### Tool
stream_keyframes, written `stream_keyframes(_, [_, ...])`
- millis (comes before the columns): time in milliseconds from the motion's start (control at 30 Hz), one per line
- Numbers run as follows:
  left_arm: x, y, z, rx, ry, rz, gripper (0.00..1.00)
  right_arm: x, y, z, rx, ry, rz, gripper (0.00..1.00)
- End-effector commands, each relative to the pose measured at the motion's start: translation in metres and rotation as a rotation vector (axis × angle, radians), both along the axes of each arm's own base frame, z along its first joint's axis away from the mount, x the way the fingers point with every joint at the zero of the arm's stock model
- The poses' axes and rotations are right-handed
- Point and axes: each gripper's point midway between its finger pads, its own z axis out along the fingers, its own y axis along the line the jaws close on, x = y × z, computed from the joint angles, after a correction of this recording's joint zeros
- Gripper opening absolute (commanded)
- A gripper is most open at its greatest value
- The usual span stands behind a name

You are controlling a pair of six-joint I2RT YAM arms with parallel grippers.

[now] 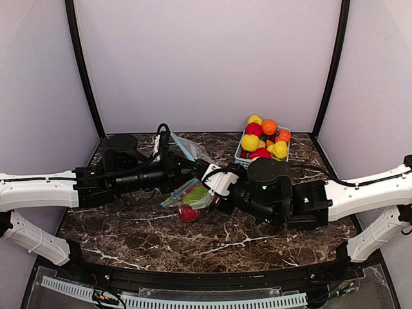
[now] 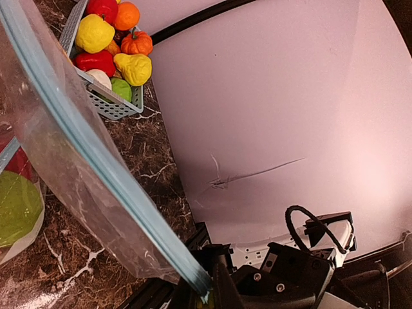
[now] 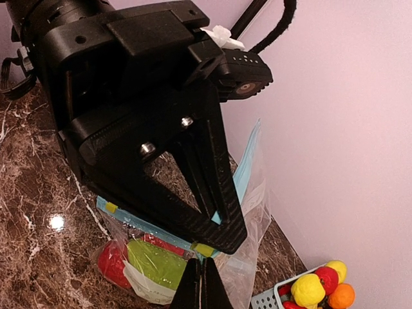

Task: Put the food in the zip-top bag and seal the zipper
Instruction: Pass from the left arm to the right

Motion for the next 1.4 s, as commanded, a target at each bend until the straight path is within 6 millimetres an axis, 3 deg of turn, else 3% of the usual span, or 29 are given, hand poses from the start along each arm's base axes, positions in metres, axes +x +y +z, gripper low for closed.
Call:
stream_keyframes(0, [0.014, 0.016, 0.008, -0.019, 0.001, 0.063, 0.01, -0.017, 0.008, -0.001, -0.023, -0.047, 0.042, 0.00])
stream_keyframes(333, [0.024, 0.024, 0.002, -0.009, 0.020, 0.088, 0.03, -0.032, 0.006, -0.007, -0.070, -0.074, 0.067, 0.00])
stream_keyframes(767, [0.026, 0.029, -0.012, 0.040, 0.028, 0.088, 0.08, -0.033, -0.009, 0.010, 0.047, 0.002, 0.038, 0.00])
stream_keyframes(867, [0.024, 0.025, -0.009, 0.043, 0.004, 0.059, 0.17, -0.029, -0.009, 0.010, 0.059, 0.007, 0.008, 0.00])
stream_keyframes(933, [0.022, 0.025, -0.008, 0.053, -0.019, 0.038, 0.29, -0.023, -0.009, 0.015, 0.074, 0.013, -0.035, 0.00])
stream_keyframes(1033, [0.018, 0.030, -0.006, 0.091, -0.063, 0.024, 0.55, -0.015, -0.013, 0.023, 0.104, 0.019, -0.098, 0.00])
stream_keyframes(1100, [0.015, 0.036, -0.005, 0.128, -0.086, 0.012, 0.65, -0.011, -0.021, 0.030, 0.136, 0.027, -0.141, 0.00])
stream_keyframes(1233, [0.007, 0.054, -0.006, 0.264, -0.111, -0.012, 0.77, -0.004, -0.040, 0.052, 0.231, 0.067, -0.201, 0.00])
stream_keyframes(1367, [0.002, 0.074, 0.004, 0.367, -0.164, -0.003, 0.83, 0.012, -0.063, 0.069, 0.300, 0.143, -0.245, 0.00])
